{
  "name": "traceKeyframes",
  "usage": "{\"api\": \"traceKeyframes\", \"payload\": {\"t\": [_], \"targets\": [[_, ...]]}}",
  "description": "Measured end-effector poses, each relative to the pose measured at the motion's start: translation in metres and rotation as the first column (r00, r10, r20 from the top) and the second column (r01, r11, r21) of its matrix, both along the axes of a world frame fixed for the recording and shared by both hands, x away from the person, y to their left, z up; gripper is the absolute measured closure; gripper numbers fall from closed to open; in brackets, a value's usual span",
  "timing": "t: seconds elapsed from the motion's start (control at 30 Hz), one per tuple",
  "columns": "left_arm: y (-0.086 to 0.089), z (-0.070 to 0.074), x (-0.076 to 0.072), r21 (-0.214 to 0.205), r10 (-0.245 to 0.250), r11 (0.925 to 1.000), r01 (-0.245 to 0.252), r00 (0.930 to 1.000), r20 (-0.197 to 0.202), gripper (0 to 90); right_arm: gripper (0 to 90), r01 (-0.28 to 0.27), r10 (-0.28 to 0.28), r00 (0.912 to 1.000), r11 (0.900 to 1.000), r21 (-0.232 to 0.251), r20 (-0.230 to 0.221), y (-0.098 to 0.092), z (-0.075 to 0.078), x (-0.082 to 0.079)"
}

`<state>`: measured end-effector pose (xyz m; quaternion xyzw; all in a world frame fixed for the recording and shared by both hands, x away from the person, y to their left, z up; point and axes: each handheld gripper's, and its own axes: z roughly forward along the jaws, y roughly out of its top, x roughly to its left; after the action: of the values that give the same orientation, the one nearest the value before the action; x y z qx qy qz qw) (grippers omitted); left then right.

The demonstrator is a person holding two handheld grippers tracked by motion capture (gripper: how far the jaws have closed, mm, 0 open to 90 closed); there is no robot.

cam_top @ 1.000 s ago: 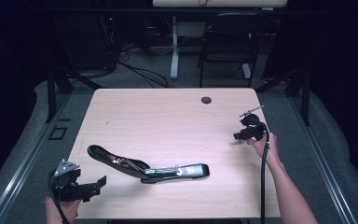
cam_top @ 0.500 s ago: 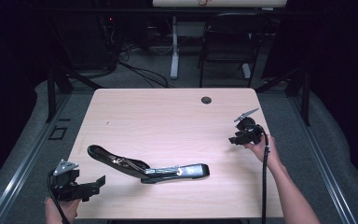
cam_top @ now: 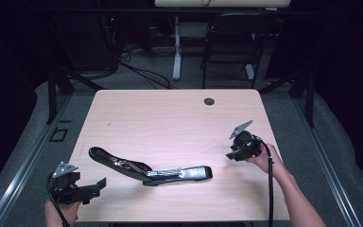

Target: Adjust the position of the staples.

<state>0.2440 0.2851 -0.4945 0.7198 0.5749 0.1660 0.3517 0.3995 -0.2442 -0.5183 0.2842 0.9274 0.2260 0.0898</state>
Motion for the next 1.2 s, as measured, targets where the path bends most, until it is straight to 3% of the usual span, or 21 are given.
{"api": "traceKeyframes", "payload": {"t": [0.13,0.23,0.33,0.43,0.47,0.63,0.9,1.03,1.2], "targets": [[-0.001,0.0,0.001,-0.002,-0.006,1.0,0.006,1.0,-0.001,0.2,57.1,-0.079,0.079,0.9968,0.9967,-0.018,-0.013,0.004,-0.005,-0.009],[0.0,0.0,0.001,-0.001,-0.008,1.0,0.008,1.0,-0.004,0.2,57.1,-0.142,0.141,0.9894,0.9896,-0.023,-0.033,0.01,-0.009,-0.015],[0.0,0.0,0.001,-0.004,-0.007,1.0,0.007,1.0,-0.003,0.2,57.1,-0.212,0.211,0.9761,0.9771,-0.015,-0.05,0.016,-0.014,-0.02],[0.0,-0.001,0.001,-0.005,-0.005,1.0,0.005,1.0,-0.002,0.2,57.1,-0.271,0.269,0.9615,0.9616,-0.041,-0.057,0.022,-0.015,-0.024],[0.0,-0.001,0.002,-0.002,-0.007,1.0,0.007,1.0,-0.002,0.2,57.1,-0.28,0.278,0.9588,0.9598,-0.022,-0.059,0.024,-0.017,-0.025],[-0.001,-0.001,0.002,0.002,-0.012,0.9999,0.012,0.9999,-0.006,0.1,57.1,-0.343,0.341,0.937,0.939,-0.018,-0.074,0.028,-0.019,-0.029],[-0.002,-0.001,0.002,0.003,-0.007,1.0,0.007,1.0,-0.002,0.1,57.1,-0.401,0.397,0.9141,0.9158,-0.03,-0.081,0.04,-0.026,-0.029],[-0.002,-0.001,0.002,0.004,-0.01,0.9999,0.01,0.9999,-0.003,0.1,55.8,-0.397,0.392,0.9154,0.9164,-0.05,-0.092,0.04,-0.03,-0.027],[-0.001,-0.001,0.001,0.003,-0.013,0.9999,0.013,0.9999,-0.006,0.1,38.1,-0.374,0.367,0.925,0.9252,-0.064,-0.098,0.039,-0.029,-0.028]]}}
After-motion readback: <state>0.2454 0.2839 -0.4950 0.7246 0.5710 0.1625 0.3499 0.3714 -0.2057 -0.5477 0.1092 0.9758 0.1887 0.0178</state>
